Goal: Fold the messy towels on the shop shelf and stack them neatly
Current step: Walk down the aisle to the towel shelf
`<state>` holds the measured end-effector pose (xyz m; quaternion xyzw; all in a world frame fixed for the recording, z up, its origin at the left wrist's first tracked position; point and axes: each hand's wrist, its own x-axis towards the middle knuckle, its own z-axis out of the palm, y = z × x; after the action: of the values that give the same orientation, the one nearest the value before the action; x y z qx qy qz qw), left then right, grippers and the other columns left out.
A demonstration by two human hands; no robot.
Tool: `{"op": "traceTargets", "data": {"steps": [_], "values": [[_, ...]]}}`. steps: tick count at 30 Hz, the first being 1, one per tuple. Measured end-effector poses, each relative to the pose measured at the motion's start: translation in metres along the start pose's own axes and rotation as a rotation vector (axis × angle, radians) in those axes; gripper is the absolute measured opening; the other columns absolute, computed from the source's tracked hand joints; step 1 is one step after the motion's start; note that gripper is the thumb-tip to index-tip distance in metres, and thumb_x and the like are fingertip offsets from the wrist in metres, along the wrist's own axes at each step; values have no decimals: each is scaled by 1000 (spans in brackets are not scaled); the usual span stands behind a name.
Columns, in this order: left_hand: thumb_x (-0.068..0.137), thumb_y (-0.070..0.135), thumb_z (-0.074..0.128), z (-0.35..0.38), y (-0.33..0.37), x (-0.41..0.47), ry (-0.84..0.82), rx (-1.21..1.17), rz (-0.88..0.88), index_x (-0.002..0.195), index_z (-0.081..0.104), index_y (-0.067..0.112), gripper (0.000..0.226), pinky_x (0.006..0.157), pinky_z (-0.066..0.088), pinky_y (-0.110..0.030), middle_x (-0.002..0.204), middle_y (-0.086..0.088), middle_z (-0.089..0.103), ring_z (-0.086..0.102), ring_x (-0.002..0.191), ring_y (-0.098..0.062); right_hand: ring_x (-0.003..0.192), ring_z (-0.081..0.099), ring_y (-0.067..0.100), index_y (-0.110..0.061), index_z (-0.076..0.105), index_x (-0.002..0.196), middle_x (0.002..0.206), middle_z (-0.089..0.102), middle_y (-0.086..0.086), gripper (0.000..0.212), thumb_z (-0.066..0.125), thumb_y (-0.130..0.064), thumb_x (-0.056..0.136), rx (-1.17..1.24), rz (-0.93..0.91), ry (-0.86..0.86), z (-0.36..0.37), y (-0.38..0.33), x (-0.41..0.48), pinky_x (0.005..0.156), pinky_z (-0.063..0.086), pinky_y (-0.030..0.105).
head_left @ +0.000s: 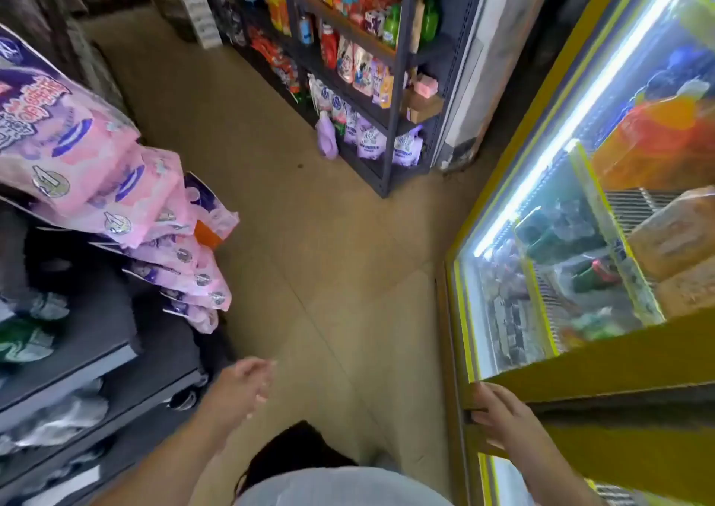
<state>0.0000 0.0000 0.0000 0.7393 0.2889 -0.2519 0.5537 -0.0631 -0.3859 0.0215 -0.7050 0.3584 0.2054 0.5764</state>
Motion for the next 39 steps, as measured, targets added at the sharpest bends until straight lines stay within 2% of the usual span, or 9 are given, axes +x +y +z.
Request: {"op": "traceTargets", "data": {"steps": [12,15,17,21,24,29,32,35,39], "values": [[103,30,52,19,150,116,68,-143,192,103,70,21,19,79,53,-42,95,2,77,71,91,-24,93,72,10,-25,70,115,107,75,-4,24,53,-34,101,-41,-141,-95,17,-138,112,90,55,38],[103,30,52,7,209,174,54,-139,184,104,69,22,18,85,55,-44,97,3,77,72,93,-22,96,72,16,-26,73,112,108,75,0,36,62,-52,89,-30,-120,-75,34,-192,151,84,53,36],[103,30,53,-6,251,214,50,-151,175,102,69,23,17,85,56,-42,95,4,77,72,92,-21,94,72,17,-28,75,107,104,76,-1,55,69,-71,73,-20,-95,-42,46,-226,176,80,51,34],[101,25,57,-36,330,287,60,-182,187,98,69,22,13,76,53,-38,91,1,78,71,81,-19,91,69,24,-19,72,103,107,73,10,18,56,-27,101,-44,-80,-62,74,-297,223,79,52,34],[100,24,60,-59,368,329,99,-213,164,97,69,19,11,69,51,-35,95,-8,76,71,70,-17,96,69,30,-18,71,106,108,73,11,17,57,-25,101,-49,-85,-54,91,-351,261,80,53,34],[99,27,60,-81,401,375,170,-295,124,95,70,18,13,70,50,-36,87,-5,75,69,74,-22,85,72,11,-25,73,106,103,77,-2,58,70,-71,72,-107,-180,-159,127,-460,341,80,55,34],[90,39,68,-89,423,403,230,-342,101,87,72,20,20,66,46,-33,83,-4,74,66,75,-23,94,71,18,-23,70,111,107,75,1,25,57,-39,98,-184,-234,-262,155,-523,415,80,52,33],[65,60,76,-95,446,431,295,-408,53,83,75,28,37,62,44,-31,90,-8,75,66,76,-23,99,70,22,-18,68,114,107,73,1,25,53,-33,101,-267,-289,-363,187,-599,480,85,55,36],[92,37,69,-95,484,456,411,-468,-8,92,74,19,19,63,47,-32,93,-9,77,67,77,-24,98,68,23,-20,70,111,106,73,7,23,55,-34,100,-340,-376,-476,231,-709,540,89,53,40]]}}
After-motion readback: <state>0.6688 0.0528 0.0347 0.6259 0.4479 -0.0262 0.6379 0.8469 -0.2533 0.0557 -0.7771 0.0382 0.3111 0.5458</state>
